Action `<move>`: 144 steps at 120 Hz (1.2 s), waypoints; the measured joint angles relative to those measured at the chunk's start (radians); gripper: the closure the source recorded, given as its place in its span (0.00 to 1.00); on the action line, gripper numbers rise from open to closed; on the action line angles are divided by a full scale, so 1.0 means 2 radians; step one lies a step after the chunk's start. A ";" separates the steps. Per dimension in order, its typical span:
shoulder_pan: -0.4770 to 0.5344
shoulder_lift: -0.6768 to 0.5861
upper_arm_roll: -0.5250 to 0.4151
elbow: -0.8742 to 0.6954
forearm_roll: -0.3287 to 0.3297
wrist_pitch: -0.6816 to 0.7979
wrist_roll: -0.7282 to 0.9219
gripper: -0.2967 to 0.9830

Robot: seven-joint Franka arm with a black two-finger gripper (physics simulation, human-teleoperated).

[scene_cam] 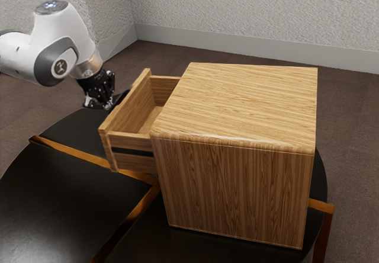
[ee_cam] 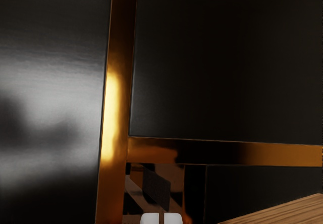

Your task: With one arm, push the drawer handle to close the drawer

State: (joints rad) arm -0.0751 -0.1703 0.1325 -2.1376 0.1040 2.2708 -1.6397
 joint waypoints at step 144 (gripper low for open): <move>-0.051 0.046 -0.028 0.036 0.002 0.010 -0.028 0.85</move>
State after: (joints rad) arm -0.1774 -0.0773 0.0770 -2.0647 0.1074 2.2908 -1.6959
